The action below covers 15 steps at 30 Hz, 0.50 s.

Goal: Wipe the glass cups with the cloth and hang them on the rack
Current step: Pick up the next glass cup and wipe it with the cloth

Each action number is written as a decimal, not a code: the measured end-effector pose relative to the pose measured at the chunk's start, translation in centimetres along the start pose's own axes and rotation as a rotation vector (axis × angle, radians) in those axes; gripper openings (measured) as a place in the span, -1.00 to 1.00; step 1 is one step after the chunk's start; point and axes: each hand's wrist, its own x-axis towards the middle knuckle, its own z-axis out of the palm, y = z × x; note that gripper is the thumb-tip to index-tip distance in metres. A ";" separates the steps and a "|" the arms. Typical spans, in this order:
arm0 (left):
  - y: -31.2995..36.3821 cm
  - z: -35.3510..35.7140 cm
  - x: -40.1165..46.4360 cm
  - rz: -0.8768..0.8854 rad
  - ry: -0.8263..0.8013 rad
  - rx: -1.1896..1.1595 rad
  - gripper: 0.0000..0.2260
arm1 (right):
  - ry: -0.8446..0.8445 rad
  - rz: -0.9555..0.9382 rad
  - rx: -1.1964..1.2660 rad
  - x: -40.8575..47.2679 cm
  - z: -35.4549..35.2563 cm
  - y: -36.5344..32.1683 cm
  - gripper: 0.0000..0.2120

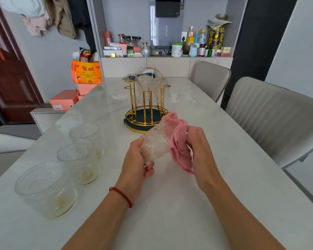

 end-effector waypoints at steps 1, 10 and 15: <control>0.1 0.0 0.0 0.005 0.024 -0.013 -0.72 | -0.045 -0.026 -0.041 -0.5 0.1 -0.3 -0.48; 1.1 -1.8 0.0 0.014 0.048 0.160 -0.65 | -0.493 -0.302 -0.646 -2.5 -1.7 -0.9 -0.48; 1.7 -1.7 -0.4 0.109 -0.034 0.448 -0.76 | -0.626 -0.224 -0.877 -3.4 -0.9 0.2 -0.60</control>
